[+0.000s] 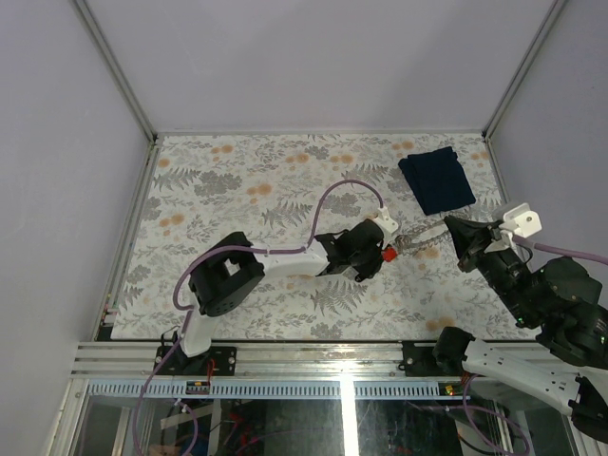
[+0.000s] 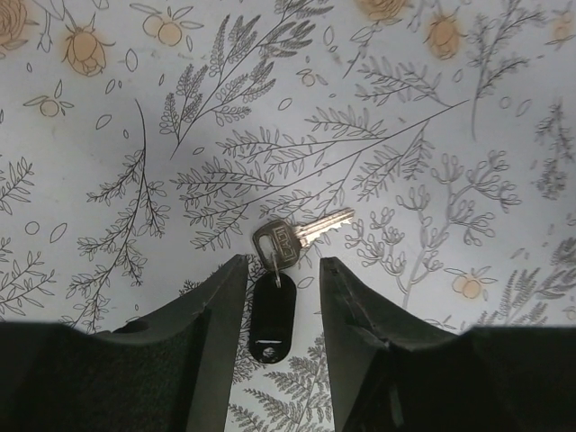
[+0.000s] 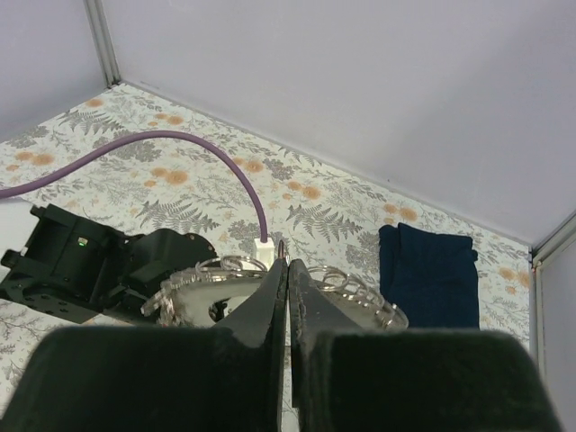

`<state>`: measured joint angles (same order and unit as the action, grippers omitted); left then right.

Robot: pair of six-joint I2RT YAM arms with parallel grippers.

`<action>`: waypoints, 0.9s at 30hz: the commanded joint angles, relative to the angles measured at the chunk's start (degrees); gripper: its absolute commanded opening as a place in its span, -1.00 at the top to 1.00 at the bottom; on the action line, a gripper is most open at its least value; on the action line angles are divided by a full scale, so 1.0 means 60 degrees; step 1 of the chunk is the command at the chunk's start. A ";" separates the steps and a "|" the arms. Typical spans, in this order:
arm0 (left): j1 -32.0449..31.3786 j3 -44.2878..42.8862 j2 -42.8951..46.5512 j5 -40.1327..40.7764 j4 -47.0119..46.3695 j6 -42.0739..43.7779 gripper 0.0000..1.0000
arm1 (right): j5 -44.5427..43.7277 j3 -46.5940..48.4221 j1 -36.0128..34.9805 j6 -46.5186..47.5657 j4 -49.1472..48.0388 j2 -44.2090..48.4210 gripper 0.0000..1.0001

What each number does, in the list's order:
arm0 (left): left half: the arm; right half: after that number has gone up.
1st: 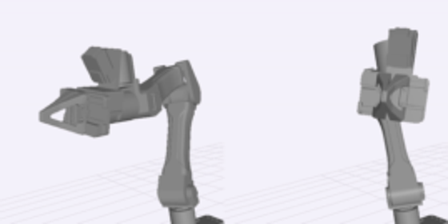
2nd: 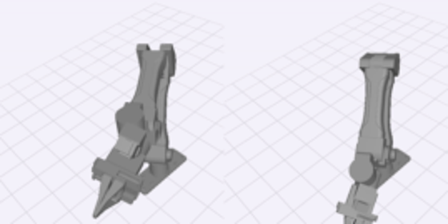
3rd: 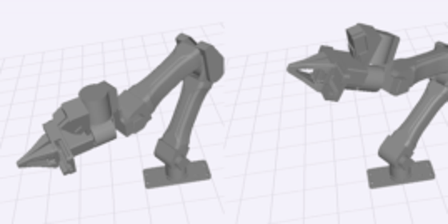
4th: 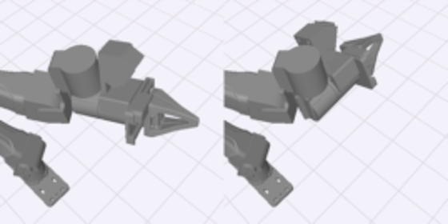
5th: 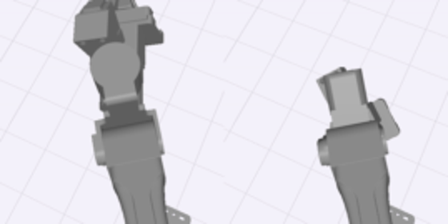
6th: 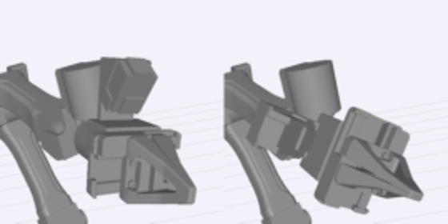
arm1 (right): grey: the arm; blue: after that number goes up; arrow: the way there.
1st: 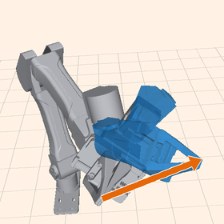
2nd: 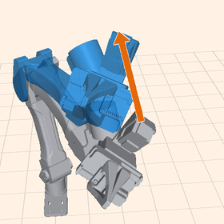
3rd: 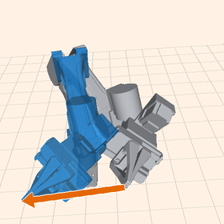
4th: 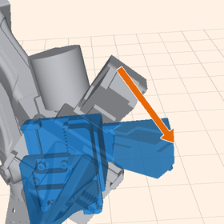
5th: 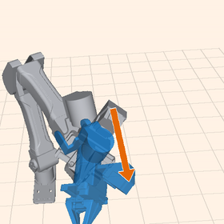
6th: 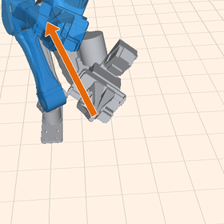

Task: Put the keys on the keyring
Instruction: Pick up the key from the center of the board.

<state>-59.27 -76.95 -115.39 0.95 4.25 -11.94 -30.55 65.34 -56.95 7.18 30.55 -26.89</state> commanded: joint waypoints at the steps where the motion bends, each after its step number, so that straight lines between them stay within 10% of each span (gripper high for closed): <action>1: -0.0037 -0.0382 -0.0255 0.0487 0.0141 0.0086 0.23 | 0.0035 0.0088 -0.0014 0.0020 -0.0696 -0.0190 1.00; 19: -0.0054 -0.0603 -0.0666 0.0455 0.0274 0.0219 0.41 | 0.0259 -0.0131 -0.0002 -0.0068 -0.0785 -0.0167 1.00; 27: -0.0054 -0.0597 -0.0648 0.0322 0.0278 0.0261 0.96 | 0.0257 -0.0182 -0.0005 -0.0103 -0.0770 -0.0146 1.00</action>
<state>-59.27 -78.94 -119.00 2.85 7.03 -11.20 -29.34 63.77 -56.95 6.85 30.52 -27.53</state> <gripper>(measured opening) 0.086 0.010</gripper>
